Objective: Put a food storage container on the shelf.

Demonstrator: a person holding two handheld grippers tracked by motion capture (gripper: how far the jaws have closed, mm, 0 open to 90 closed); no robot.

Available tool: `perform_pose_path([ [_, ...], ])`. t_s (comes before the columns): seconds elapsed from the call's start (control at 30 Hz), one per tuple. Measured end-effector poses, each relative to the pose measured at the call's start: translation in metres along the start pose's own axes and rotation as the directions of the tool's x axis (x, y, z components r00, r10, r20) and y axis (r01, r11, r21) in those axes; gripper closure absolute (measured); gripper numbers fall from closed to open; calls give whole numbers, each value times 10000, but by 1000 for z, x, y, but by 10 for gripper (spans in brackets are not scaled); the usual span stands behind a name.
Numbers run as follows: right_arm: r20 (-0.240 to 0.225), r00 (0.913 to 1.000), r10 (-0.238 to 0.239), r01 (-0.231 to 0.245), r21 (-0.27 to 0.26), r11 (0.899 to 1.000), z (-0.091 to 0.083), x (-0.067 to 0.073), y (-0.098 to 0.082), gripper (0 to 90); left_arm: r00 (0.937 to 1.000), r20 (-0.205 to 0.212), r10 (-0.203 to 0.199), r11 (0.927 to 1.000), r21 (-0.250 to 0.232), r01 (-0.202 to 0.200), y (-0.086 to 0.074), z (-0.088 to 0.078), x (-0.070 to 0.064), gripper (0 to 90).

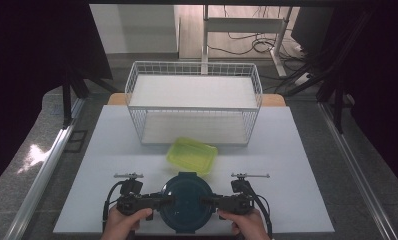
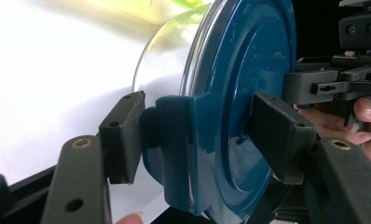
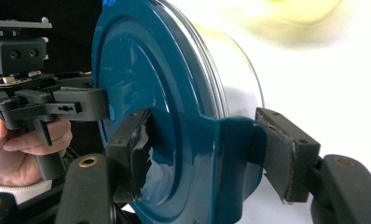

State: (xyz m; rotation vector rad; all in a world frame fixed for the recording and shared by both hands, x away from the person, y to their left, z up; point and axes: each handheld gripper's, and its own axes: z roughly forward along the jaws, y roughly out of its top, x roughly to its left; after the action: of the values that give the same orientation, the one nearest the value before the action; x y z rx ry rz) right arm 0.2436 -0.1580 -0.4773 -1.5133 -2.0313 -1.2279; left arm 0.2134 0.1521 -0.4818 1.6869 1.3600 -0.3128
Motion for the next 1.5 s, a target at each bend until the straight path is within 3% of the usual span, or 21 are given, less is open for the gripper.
perform_pose_path([
  [0.7, 40, 9989, -463, 465, -381, 9982, -12, 11, 18, 379, 9993, 5, 363, 9990, -249, -363, 22, -9, -13, 377],
  [1.5, 101, 9917, -1279, 1283, -913, 9875, -32, 36, 67, 376, 9958, -69, 915, 9924, -823, -917, 70, -27, -35, 380],
])
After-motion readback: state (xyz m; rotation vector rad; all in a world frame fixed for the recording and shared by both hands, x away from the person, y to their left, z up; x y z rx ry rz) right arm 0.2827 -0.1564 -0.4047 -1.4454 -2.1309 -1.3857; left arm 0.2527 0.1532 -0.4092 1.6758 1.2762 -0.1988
